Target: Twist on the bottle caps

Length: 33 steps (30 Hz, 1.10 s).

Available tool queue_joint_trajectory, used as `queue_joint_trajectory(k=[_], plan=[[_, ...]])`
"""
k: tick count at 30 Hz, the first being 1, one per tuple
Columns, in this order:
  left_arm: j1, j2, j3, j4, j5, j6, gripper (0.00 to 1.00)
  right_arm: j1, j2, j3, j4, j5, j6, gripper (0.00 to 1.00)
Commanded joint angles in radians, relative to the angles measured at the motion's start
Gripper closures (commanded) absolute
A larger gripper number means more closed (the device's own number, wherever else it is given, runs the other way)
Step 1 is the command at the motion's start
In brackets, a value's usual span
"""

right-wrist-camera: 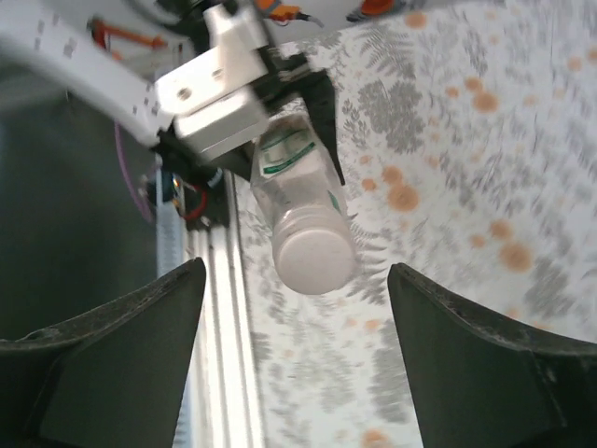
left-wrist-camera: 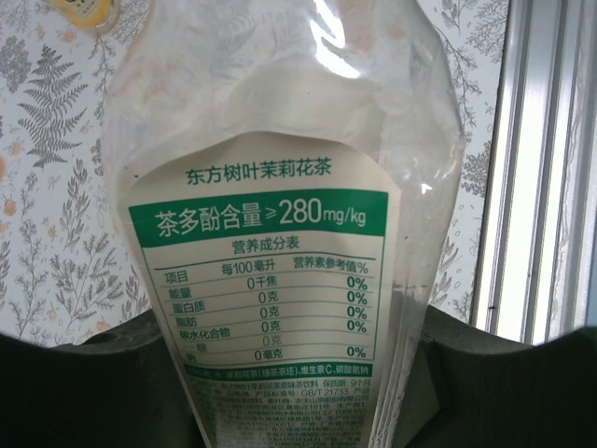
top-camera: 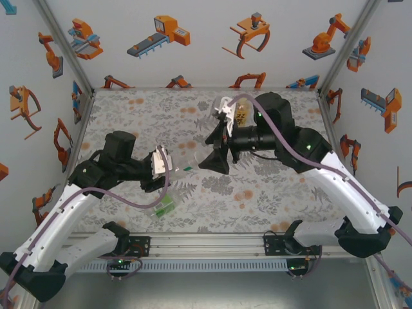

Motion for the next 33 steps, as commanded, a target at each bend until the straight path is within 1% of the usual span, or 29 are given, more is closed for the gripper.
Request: queue_joint_trajectory(k=[1,6,15,28,33], plan=[[-0.002,-0.02,-0.002,-0.021,0.047,0.022,1.0,0.004,0.004,0.014,-0.047,-0.162,-0.362,0.33],[-0.003,-0.028,-0.001,-0.022,0.053,0.012,1.0,0.004,0.043,0.013,-0.032,-0.183,-0.412,0.37],[-0.005,-0.027,0.0,-0.021,0.06,0.006,1.0,0.004,0.068,0.001,0.009,-0.197,-0.409,0.49],[-0.008,-0.022,0.001,-0.017,0.058,0.004,1.0,0.005,0.068,-0.035,0.051,-0.19,-0.371,0.49],[-0.008,-0.026,0.0,-0.015,0.053,0.0,1.0,0.005,0.071,-0.037,0.047,-0.183,-0.368,0.52]])
